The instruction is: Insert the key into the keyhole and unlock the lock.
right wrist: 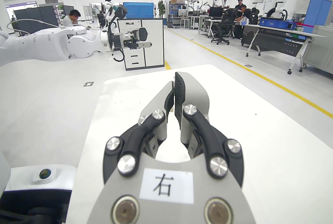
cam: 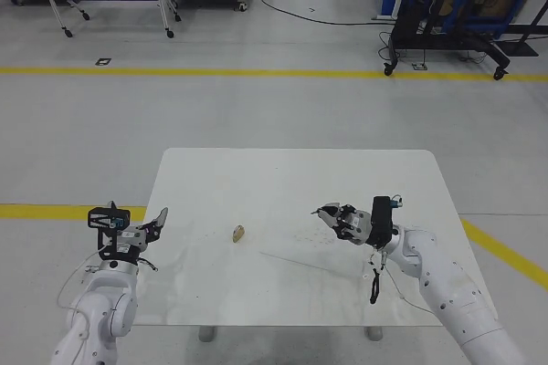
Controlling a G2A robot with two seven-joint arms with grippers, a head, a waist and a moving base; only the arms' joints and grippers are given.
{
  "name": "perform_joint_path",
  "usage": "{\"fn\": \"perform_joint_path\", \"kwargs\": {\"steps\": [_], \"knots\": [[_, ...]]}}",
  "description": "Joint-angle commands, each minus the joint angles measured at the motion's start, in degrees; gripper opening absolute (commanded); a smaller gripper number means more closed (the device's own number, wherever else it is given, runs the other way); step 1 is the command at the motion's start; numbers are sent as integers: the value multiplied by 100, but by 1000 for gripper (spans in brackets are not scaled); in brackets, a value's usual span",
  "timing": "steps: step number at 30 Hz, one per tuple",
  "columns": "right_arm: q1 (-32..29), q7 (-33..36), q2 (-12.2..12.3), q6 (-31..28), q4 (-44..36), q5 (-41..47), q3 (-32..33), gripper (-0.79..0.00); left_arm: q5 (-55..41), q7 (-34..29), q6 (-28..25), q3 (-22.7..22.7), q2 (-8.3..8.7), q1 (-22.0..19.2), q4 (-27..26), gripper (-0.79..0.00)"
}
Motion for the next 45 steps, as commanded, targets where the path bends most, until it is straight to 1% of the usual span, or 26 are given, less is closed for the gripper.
{"fn": "perform_joint_path", "kwargs": {"steps": [1, 2, 3, 4, 6, 7, 9, 11, 13, 16, 19, 23, 25, 27, 28, 30, 32, 33, 36, 40, 45], "knots": [[-27, 55, -5, 56, 12, 38, -14, -785, -173, -80, -240, 58, -5, -23, -16, 0], [-41, 161, -19, 84, 15, 142, -57, -785, -430, -197, -434, 88, -10, -73, -27, 0], [-43, 190, -40, -82, 43, 377, -137, -785, -811, -327, -709, 160, -21, -128, -45, 0], [-7, 265, -57, -124, 109, 563, -206, -785, -1158, -481, -994, 216, -25, -184, -35, 0], [84, 417, -99, -124, 205, 1022, -452, -785, -2032, -936, -1625, 319, -31, -347, 47, 0], [136, 475, -116, -124, 227, 1284, -612, -785, -2476, -1244, -1922, 406, -33, -441, 93, 0], [274, 683, -134, -124, 317, 1792, -937, -785, -3434, -1897, -2345, 542, -36, -660, 234, 0], [424, 937, -143, -124, 359, 2292, -1275, -785, -4458, -2697, -2649, 677, -29, -877, 369, 0], [571, 1115, -140, -124, 348, 2805, -1558, -785, -5440, -3551, -2804, 793, -11, -1124, 494, 0], [732, 1293, -114, -124, 314, 3473, -1908, -785, -6561, -4517, -2818, 943, 11, -1516, 663, 0], [884, 1457, -78, -124, 242, 4012, -2200, -785, -7340, -5043, -2743, 1190, 3, -1804, 913, 0], [1086, 1707, -65, -124, 309, 4736, -2589, -785, -8491, -5790, -2573, 1548, -28, -2252, 1468, 0], [1183, 1841, -72, -124, 352, 5073, -2771, -785, -8696, -5939, -2653, 1623, -32, -2390, 1725, 0], [1287, 2015, -80, -124, 411, 5345, -2946, -785, -8721, -5941, -2786, 1672, -34, -2470, 1890, -6], [1337, 2126, -87, -124, 474, 5469, -3036, -785, -8767, -5896, -2847, 1697, -39, -2494, 1932, -37], [1452, 2346, -108, -124, 595, 5758, -3200, -785, -8593, -5729, -3021, 1730, -42, -2543, 1954, -157], [1547, 2525, -129, -124, 705, 6050, -3321, -785, -8434, -5572, -3162, 1790, -48, -2546, 1915, -339], [1587, 2609, -140, -124, 746, 6176, -3371, -785, -8306, -5489, -3200, 1811, -47, -2543, 1905, -394], [1676, 2876, -174, -124, 828, 6504, -3504, -785, -8172, -5331, -3211, 1890, -50, -2534, 1880, -409], [1776, 3309, -224, -124, 970, 6950, -3637, -785, -7965, -5208, -3237, 1963, -45, -2569, 1849, -477], [1876, 3892, -288, -124, 1106, 7433, -3702, -785, -7840, -5115, -3276, 1995, -26, -2557, 1814, -526]]}}
